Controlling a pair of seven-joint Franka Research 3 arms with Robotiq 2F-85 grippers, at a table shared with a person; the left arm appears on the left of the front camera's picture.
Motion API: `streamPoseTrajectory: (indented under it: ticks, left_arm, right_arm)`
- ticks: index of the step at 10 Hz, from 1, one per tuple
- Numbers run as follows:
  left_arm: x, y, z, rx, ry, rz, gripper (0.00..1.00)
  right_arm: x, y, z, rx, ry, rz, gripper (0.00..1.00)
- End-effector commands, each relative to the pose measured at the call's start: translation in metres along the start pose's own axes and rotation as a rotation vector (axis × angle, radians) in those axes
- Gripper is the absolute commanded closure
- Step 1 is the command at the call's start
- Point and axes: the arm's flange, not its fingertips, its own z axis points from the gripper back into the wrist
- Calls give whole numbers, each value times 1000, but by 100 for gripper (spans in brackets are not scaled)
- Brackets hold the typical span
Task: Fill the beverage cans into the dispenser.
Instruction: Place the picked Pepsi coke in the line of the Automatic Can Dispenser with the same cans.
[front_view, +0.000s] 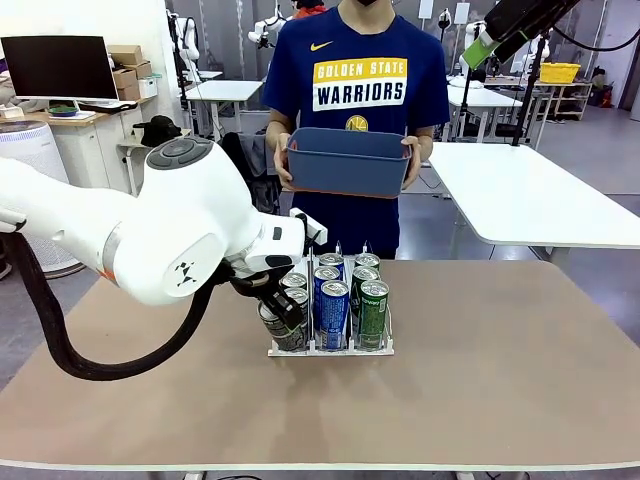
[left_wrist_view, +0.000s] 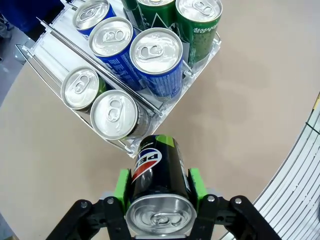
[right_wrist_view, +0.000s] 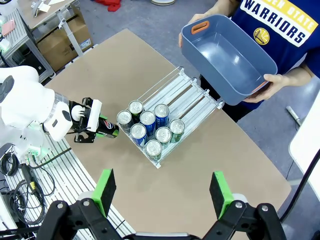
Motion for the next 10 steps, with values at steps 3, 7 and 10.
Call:
streamPoseTrajectory:
  ticks: [3,7,10]
  left_arm:
    - [17,-4,-17,107,-12,20,42]
    - [30,10,-34,200,-23,17,42]
    - [40,17,-44,166,-81,21,42]
  right_arm:
    - [-1,1,-1,6,1,8,0]
    - [-1,1,-1,6,1,8,0]
    - [-1,1,-1,6,1,8,0]
